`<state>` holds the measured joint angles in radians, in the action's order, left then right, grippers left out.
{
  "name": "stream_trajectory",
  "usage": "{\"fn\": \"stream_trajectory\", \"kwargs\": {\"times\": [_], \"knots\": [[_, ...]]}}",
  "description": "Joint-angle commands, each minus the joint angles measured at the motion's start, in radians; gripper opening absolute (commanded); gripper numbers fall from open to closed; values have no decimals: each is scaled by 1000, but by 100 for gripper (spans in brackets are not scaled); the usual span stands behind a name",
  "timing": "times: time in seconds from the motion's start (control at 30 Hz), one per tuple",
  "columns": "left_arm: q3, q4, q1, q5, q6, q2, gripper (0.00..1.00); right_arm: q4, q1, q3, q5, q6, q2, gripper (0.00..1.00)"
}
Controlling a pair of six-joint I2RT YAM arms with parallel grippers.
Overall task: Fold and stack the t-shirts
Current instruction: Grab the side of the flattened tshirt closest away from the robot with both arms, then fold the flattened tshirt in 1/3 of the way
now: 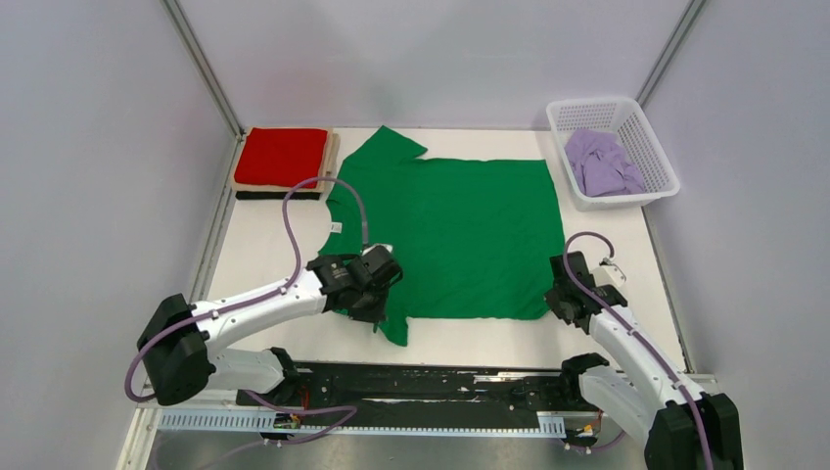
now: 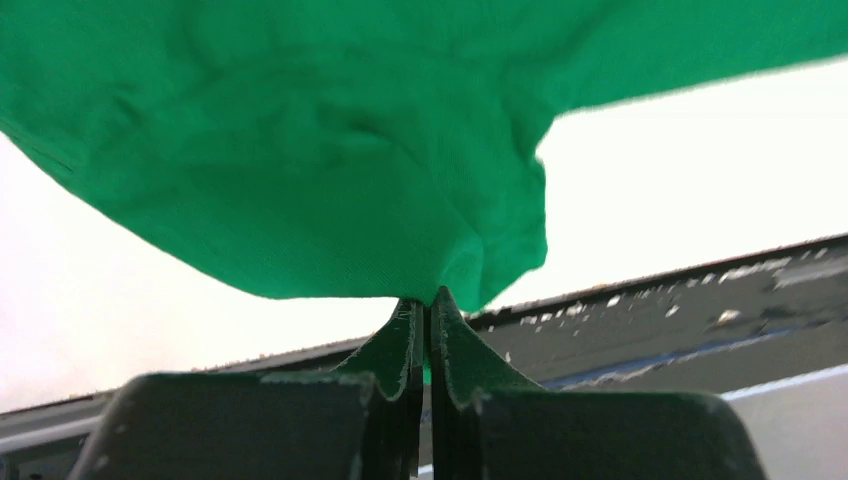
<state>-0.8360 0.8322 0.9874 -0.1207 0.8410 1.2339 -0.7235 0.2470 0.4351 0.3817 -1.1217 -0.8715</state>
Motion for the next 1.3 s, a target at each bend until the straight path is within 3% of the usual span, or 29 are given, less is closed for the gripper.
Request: {"fn": "stream_trajectory", "kwargs": {"times": [0.0, 0.43, 1.0, 1.27], "knots": [[-88, -79, -119, 11, -95, 45, 1, 66, -1, 73, -22, 87, -37, 0], [-301, -175, -419, 163, -169, 234, 1, 81, -17, 212, 20, 180, -180, 0], [-494, -170, -631, 209, -216, 356, 0, 111, -113, 420, 20, 282, -369, 0], [-595, -162, -673, 223, -254, 444, 0, 144, -124, 483, 22, 302, -465, 0]]}}
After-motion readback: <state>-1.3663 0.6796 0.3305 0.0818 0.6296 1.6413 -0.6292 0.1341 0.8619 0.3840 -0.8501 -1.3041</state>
